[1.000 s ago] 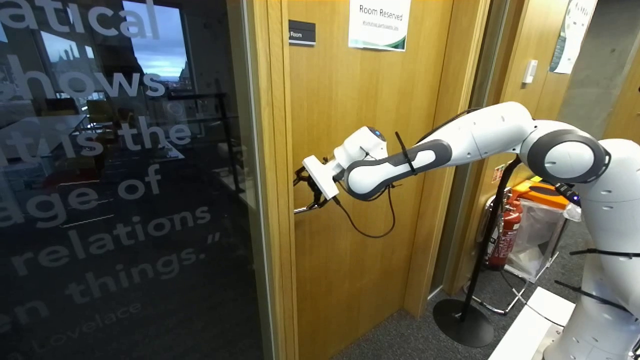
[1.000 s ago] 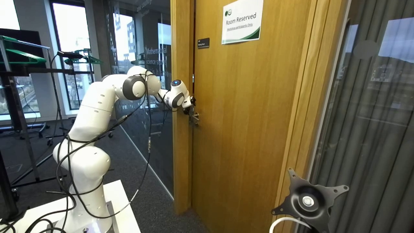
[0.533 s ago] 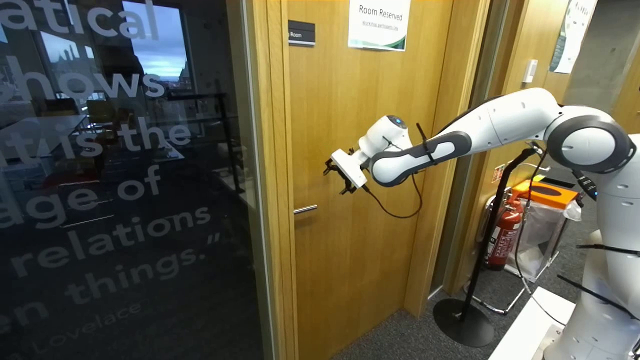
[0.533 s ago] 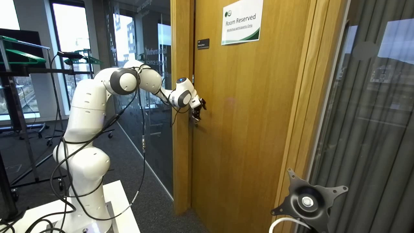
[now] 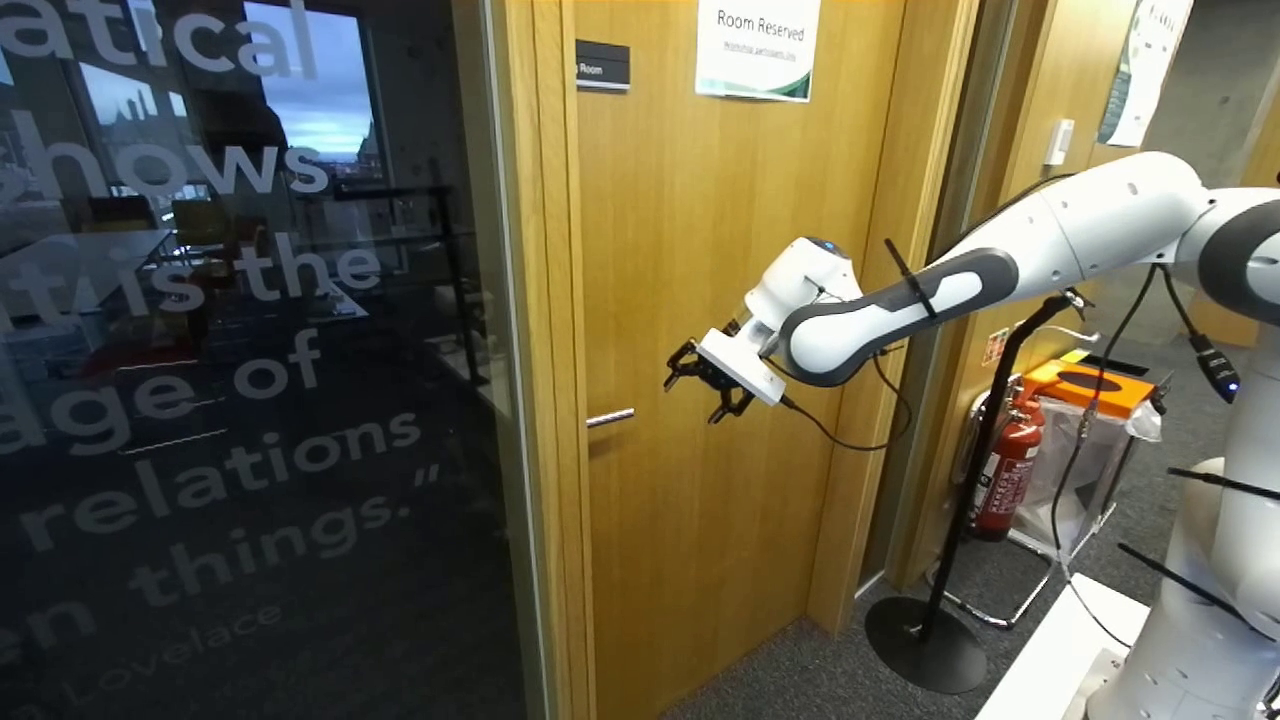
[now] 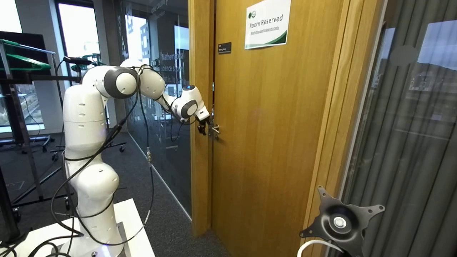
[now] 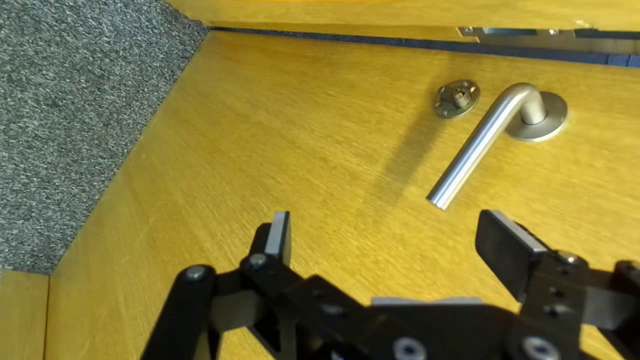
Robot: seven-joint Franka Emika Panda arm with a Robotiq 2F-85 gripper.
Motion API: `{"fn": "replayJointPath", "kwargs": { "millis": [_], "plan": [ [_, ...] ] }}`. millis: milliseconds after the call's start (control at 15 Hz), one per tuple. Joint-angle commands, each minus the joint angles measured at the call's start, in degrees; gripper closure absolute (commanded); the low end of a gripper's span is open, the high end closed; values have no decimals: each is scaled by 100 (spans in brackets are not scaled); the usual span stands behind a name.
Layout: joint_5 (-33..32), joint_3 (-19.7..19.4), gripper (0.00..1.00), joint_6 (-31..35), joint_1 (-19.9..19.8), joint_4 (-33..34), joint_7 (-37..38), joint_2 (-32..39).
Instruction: Open the door
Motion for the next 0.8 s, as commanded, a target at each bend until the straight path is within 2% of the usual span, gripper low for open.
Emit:
{"fn": "replayJointPath", "kwargs": {
  "millis": [0,733],
  "plan": [
    [-9,244,0,-24,-237,-52,-20,-66],
    [-6,243,0,-31,-268,-100,-42,-97]
  ]
}}
